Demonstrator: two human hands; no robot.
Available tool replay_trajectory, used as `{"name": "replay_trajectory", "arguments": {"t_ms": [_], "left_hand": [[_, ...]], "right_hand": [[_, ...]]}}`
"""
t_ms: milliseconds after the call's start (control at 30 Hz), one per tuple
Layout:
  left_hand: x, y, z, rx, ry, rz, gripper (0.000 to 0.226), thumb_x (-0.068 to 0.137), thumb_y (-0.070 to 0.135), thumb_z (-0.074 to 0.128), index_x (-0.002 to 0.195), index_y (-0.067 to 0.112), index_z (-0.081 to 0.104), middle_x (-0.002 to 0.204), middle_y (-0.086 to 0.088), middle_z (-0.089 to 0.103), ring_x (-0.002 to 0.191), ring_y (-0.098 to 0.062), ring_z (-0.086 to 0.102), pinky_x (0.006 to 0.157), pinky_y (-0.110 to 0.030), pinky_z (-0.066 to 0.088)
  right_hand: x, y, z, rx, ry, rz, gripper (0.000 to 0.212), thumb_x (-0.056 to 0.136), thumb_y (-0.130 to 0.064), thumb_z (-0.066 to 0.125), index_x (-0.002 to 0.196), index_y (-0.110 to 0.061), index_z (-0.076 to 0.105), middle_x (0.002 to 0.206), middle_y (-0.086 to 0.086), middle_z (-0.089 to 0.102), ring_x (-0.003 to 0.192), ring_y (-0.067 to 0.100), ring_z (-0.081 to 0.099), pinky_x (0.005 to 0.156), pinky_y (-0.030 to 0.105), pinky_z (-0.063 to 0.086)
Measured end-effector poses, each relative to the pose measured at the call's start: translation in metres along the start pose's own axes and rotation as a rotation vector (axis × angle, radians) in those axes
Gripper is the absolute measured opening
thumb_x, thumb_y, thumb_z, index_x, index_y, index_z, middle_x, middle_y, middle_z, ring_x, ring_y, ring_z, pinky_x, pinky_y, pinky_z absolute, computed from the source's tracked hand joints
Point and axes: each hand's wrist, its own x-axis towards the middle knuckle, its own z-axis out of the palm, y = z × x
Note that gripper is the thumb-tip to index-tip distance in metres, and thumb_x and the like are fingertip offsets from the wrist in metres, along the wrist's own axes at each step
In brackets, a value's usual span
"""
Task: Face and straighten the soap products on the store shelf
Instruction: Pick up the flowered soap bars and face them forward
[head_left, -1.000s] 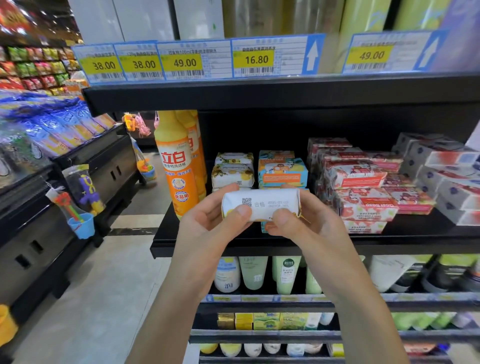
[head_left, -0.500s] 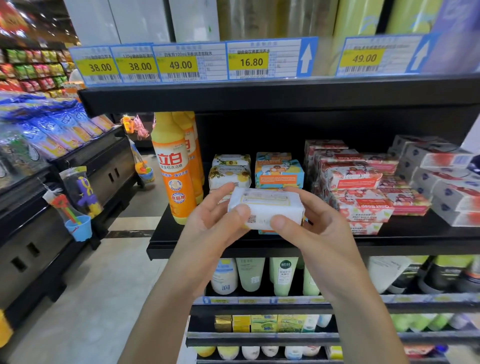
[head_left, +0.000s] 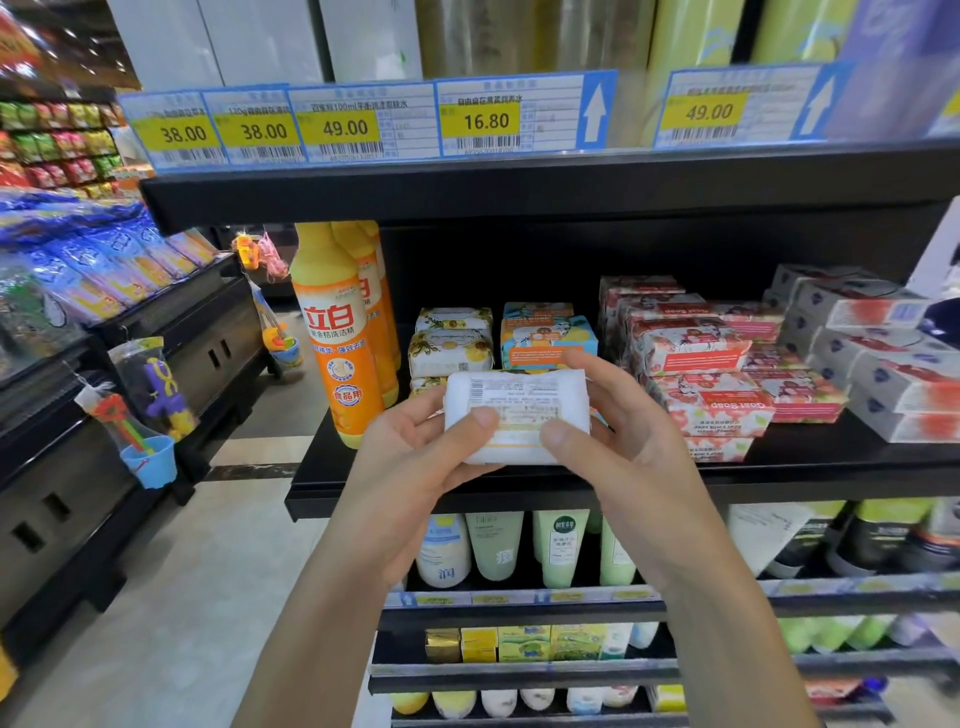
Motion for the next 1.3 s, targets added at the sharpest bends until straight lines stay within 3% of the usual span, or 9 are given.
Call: {"name": "replay_trajectory", "arguments": {"t_ms": [200, 333, 633, 767, 900, 1067, 1300], "left_hand": [[-0.001, -0.003, -0.002, -0.008, 0.02, 0.039, 0.059, 0.085, 0.02, 0.073, 0.141, 0.012, 0.056, 0.125, -0.012, 0.072, 0.118, -0.032, 0.068, 0.107, -0.054, 0.048], [-0.002, -0.002, 0.0, -0.031, 0.027, 0.066, 0.057, 0.087, 0.016, 0.076, 0.14, 0.014, 0.056, 0.123, -0.012, 0.073, 0.116, -0.032, 0.069, 0.104, -0.049, 0.051], [-0.003, -0.005, 0.003, -0.041, 0.009, 0.103, 0.058, 0.083, 0.014, 0.073, 0.139, 0.018, 0.056, 0.123, -0.011, 0.073, 0.119, -0.029, 0.067, 0.103, -0.045, 0.05], [-0.003, -0.005, 0.006, -0.033, 0.01, 0.093, 0.053, 0.087, 0.019, 0.07, 0.138, 0.013, 0.058, 0.128, -0.009, 0.071, 0.123, -0.027, 0.065, 0.108, -0.048, 0.048], [-0.006, -0.001, 0.008, -0.028, -0.01, 0.045, 0.05, 0.093, 0.039, 0.064, 0.133, 0.009, 0.061, 0.127, -0.007, 0.072, 0.122, -0.022, 0.066, 0.106, -0.043, 0.052], [-0.007, -0.001, 0.01, -0.049, -0.04, -0.02, 0.056, 0.09, 0.045, 0.057, 0.13, 0.007, 0.064, 0.123, -0.008, 0.074, 0.118, -0.024, 0.069, 0.101, -0.039, 0.056], [-0.008, -0.001, 0.012, -0.107, 0.007, 0.019, 0.043, 0.091, 0.029, 0.066, 0.127, 0.005, 0.065, 0.122, -0.011, 0.074, 0.117, -0.026, 0.069, 0.098, -0.038, 0.057]], "right_hand": [[0.003, -0.003, 0.005, -0.065, 0.061, 0.049, 0.056, 0.079, -0.035, 0.074, 0.132, -0.024, 0.061, 0.117, -0.008, 0.075, 0.11, 0.01, 0.07, 0.093, 0.03, 0.055], [0.001, -0.002, 0.006, -0.067, 0.071, 0.064, 0.05, 0.08, -0.034, 0.075, 0.127, -0.022, 0.065, 0.116, -0.006, 0.076, 0.11, 0.013, 0.071, 0.096, 0.033, 0.056], [-0.001, 0.0, 0.003, -0.083, 0.086, 0.04, 0.033, 0.09, -0.018, 0.074, 0.123, -0.017, 0.068, 0.115, -0.005, 0.076, 0.109, 0.009, 0.07, 0.091, 0.02, 0.055], [-0.003, 0.002, 0.002, -0.068, 0.08, 0.007, 0.041, 0.086, -0.019, 0.075, 0.126, -0.017, 0.066, 0.118, -0.004, 0.075, 0.113, 0.012, 0.069, 0.096, 0.028, 0.056], [-0.004, 0.002, -0.001, -0.067, 0.072, -0.029, 0.046, 0.084, -0.018, 0.076, 0.129, -0.018, 0.064, 0.122, -0.003, 0.074, 0.116, 0.014, 0.068, 0.099, 0.037, 0.055], [-0.005, 0.004, -0.004, -0.098, 0.038, -0.078, 0.046, 0.086, -0.008, 0.074, 0.13, -0.016, 0.062, 0.124, 0.0, 0.072, 0.118, 0.017, 0.067, 0.099, 0.037, 0.056], [-0.006, 0.006, -0.002, -0.048, -0.011, -0.073, 0.051, 0.087, 0.006, 0.071, 0.133, -0.013, 0.059, 0.127, 0.002, 0.07, 0.12, 0.016, 0.066, 0.093, 0.027, 0.055]]}}
